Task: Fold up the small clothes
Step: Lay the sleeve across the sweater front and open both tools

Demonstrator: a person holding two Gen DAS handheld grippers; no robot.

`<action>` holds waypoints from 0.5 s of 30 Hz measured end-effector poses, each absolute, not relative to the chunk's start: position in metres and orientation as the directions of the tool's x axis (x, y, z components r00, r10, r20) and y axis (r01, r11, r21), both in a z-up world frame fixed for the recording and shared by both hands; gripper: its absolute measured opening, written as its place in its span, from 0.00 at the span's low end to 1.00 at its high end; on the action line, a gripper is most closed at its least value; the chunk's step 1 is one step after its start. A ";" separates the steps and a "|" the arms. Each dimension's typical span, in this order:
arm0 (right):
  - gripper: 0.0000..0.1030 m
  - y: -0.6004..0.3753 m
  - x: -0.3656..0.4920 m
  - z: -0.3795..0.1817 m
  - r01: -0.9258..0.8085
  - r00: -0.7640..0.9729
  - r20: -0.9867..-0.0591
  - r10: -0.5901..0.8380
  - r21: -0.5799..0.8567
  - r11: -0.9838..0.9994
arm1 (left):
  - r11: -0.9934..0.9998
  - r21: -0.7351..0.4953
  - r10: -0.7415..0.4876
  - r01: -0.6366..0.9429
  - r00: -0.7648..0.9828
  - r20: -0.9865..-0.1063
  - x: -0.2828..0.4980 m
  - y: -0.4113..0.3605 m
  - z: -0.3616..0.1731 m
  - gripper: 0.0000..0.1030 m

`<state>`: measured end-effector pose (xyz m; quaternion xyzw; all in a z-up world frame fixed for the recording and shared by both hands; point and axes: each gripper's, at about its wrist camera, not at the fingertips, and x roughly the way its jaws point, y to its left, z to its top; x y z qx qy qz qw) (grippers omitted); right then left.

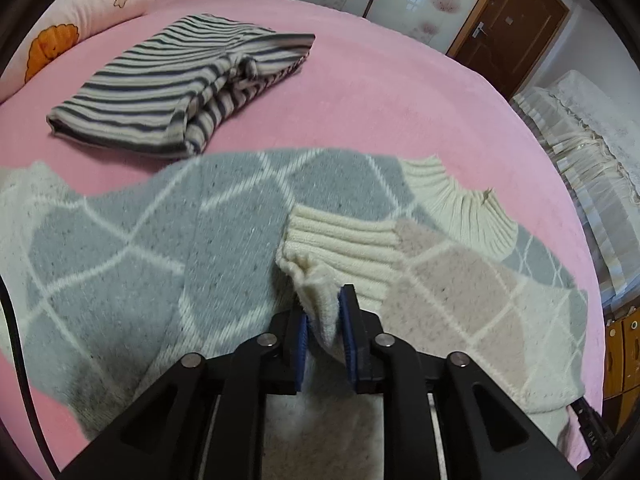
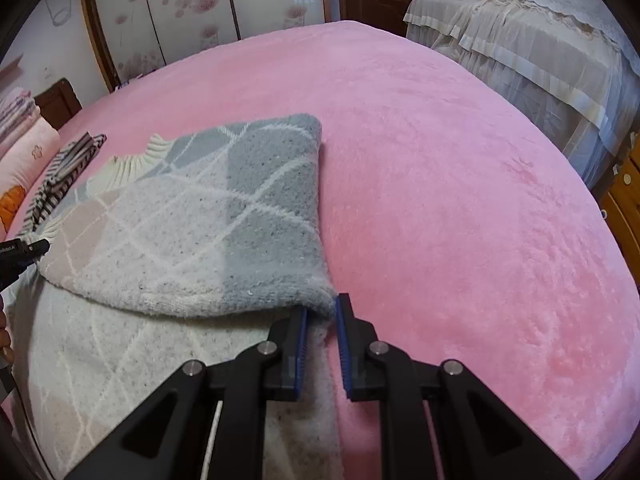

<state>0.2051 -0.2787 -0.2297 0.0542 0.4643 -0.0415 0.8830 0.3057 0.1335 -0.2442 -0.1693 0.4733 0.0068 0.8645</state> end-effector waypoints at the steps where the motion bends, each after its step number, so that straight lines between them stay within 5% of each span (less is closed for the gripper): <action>1: 0.13 -0.278 0.205 -0.230 0.124 0.564 -0.826 -0.025 0.055 0.991 | 0.942 -0.288 -0.151 -0.171 0.552 -0.820 0.304 0.134 -0.244 0.19; 10: 0.13 -0.275 0.206 -0.232 0.137 0.551 -0.833 -0.045 0.037 0.990 | 0.943 -0.274 -0.138 -0.190 0.526 -0.839 0.292 0.143 -0.240 0.41; 12: 0.14 -0.273 0.207 -0.232 0.134 0.542 -0.839 -0.049 0.029 0.991 | 0.946 -0.258 -0.128 -0.198 0.501 -0.856 0.288 0.141 -0.237 0.63; 15: 0.21 -0.269 0.202 -0.225 0.125 0.524 -0.851 -0.041 0.029 0.992 | 0.959 -0.194 -0.075 -0.205 0.477 -0.876 0.276 0.135 -0.223 0.79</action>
